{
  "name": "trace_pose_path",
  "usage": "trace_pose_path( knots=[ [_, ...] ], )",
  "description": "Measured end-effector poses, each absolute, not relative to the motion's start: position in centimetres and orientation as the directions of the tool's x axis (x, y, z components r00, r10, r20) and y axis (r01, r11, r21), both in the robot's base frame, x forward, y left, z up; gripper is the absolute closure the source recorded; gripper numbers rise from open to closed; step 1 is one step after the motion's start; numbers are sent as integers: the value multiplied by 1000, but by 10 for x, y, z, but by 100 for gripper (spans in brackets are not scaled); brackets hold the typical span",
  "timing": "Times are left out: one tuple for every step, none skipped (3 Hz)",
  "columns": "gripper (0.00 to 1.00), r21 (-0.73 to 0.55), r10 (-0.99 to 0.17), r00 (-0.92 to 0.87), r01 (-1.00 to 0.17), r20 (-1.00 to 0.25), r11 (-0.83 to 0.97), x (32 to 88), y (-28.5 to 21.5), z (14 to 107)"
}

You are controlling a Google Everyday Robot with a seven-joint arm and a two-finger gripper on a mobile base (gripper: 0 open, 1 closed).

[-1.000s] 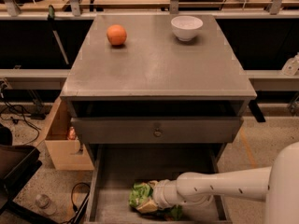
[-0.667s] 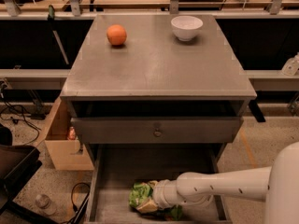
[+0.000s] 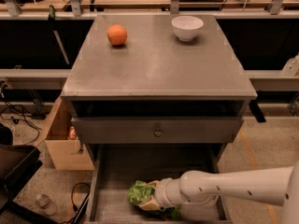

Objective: Pick green rice chip bag from middle drawer and place on counter

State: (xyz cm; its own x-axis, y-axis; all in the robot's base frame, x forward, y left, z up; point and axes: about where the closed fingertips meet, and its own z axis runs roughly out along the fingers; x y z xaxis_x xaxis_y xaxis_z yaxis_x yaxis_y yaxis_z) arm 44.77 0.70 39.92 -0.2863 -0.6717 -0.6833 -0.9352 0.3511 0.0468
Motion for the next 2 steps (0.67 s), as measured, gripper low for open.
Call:
trace_pose_path(
  knots=[
    [100, 44, -659, -293, -929, -692, 367, 430, -10, 461],
    [100, 32, -651, -321, -909, -688, 415, 425, -43, 534]
  ],
)
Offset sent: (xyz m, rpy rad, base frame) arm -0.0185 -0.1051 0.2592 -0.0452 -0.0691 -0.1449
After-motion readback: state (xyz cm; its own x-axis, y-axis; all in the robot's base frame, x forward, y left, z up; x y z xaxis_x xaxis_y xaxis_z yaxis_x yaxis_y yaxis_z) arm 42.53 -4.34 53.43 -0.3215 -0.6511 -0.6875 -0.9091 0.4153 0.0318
